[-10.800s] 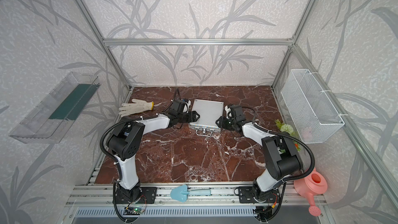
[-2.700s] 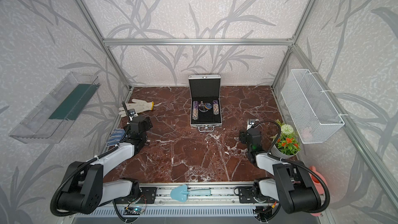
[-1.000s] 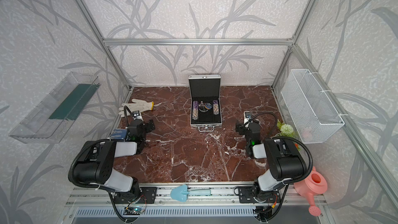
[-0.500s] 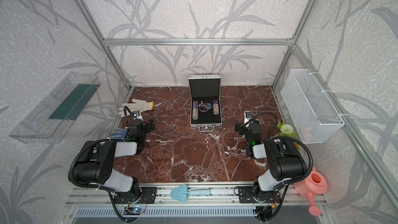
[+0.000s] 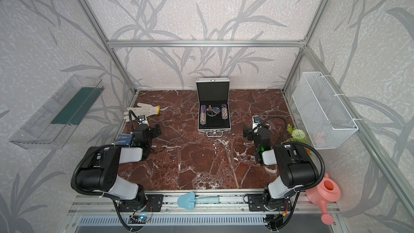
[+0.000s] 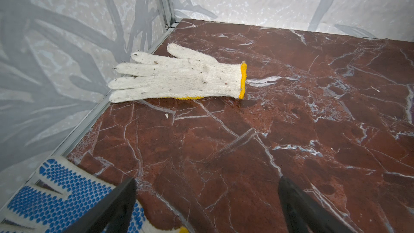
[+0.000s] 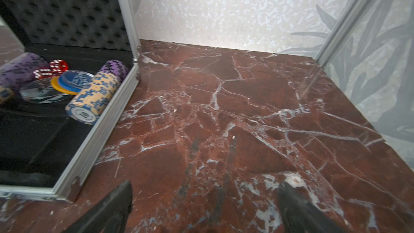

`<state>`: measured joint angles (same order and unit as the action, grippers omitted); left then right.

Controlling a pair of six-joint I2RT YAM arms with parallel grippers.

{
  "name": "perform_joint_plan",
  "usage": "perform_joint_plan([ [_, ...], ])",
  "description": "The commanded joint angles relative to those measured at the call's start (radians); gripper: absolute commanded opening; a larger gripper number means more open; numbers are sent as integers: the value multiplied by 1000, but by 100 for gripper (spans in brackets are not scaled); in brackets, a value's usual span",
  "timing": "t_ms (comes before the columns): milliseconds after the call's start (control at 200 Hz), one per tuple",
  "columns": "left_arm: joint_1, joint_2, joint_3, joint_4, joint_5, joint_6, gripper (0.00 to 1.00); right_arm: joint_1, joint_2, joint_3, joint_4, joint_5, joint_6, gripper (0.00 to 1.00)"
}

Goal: Open the poker set cases
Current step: Reset both arms

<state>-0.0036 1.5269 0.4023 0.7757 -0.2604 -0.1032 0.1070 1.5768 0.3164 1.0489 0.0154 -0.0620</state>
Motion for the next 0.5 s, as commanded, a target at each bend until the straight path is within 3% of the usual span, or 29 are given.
perform_joint_plan([
  [0,3,-10,8,20,-3,20,99,9,3,5,18,20,-12,99],
  [20,3,-10,8,20,-3,19,99,11,4,7,18,121,17,99],
  [40,2,-10,7,20,-3,20,99,3,5,4,27,141,33,99],
  [90,2,-10,7,19,-3,19,99,-31,3,-3,35,-117,-16,95],
  [110,2,-10,8,20,-3,19,99,-23,5,0,29,-152,-38,100],
  [195,2,-10,8,20,-3,19,99,20,7,15,9,149,15,99],
  [275,2,-8,8,19,-3,20,99,0,3,8,14,34,-2,99],
  [365,1,-10,10,9,-4,20,99,-2,3,0,27,125,35,99],
  [495,2,-10,11,9,-4,17,99,-3,5,7,18,98,25,99],
])
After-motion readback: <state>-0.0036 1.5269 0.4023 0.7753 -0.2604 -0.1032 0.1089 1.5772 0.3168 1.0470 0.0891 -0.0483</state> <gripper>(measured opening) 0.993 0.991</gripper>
